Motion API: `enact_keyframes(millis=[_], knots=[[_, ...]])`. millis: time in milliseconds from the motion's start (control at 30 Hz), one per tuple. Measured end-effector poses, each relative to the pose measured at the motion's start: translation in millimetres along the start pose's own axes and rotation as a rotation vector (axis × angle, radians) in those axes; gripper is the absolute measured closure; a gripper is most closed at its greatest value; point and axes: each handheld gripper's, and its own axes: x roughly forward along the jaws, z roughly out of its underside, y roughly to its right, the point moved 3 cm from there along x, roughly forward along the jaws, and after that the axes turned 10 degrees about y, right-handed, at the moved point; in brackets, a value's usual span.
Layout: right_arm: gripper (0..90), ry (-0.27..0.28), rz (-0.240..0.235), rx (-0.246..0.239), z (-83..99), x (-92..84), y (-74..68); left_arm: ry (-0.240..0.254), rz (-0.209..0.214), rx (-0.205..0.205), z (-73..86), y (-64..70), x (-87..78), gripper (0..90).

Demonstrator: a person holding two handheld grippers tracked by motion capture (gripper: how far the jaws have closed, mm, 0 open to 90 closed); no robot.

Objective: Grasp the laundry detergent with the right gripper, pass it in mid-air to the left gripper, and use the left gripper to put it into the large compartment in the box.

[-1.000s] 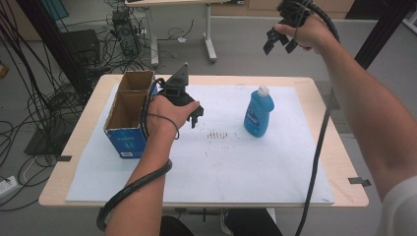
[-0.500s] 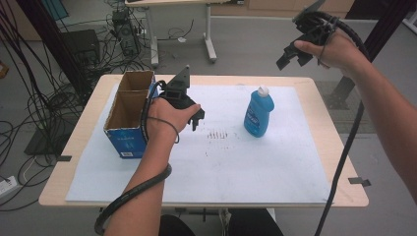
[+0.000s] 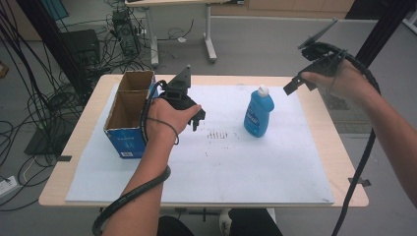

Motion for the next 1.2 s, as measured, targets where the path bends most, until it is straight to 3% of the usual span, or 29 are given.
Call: enact_keyframes(millis=[200, 267, 467, 800, 1067, 1200], knots=[[8.5, 0.033, 0.006, -0.012, 11.6, 9.2, -2.0, -0.004, -0.002, -0.001, 1.3, -3.1, 2.6, 6.4], [8.5, 0.058, 0.016, -0.04, 18.7, 15.0, -3.8, -0.003, -0.004, -0.007, 2.2, -5.2, 4.5, 6.4], [6.5, 0.083, -0.024, -0.057, 33.6, 27.2, -5.3, 0.0, 0.004, -0.01, 2.0, -8.0, 5.7, 6.5], [4.9, 0.122, -0.005, -0.037, 58.7, 59.8, -5.8, -0.004, 0.003, -0.002, 1.8, -6.3, 7.4, 6.4], [6.5, 0.199, -0.002, -0.009, 75.1, 88.2, -10.9, -0.008, -0.001, -0.004, 2.3, -6.6, 10.9, 6.4], [5.0, 0.223, 0.024, -0.026, 77.5, 99.0, -13.2, -0.007, 0.001, 0.001, 1.7, -6.8, 11.1, 6.4]])
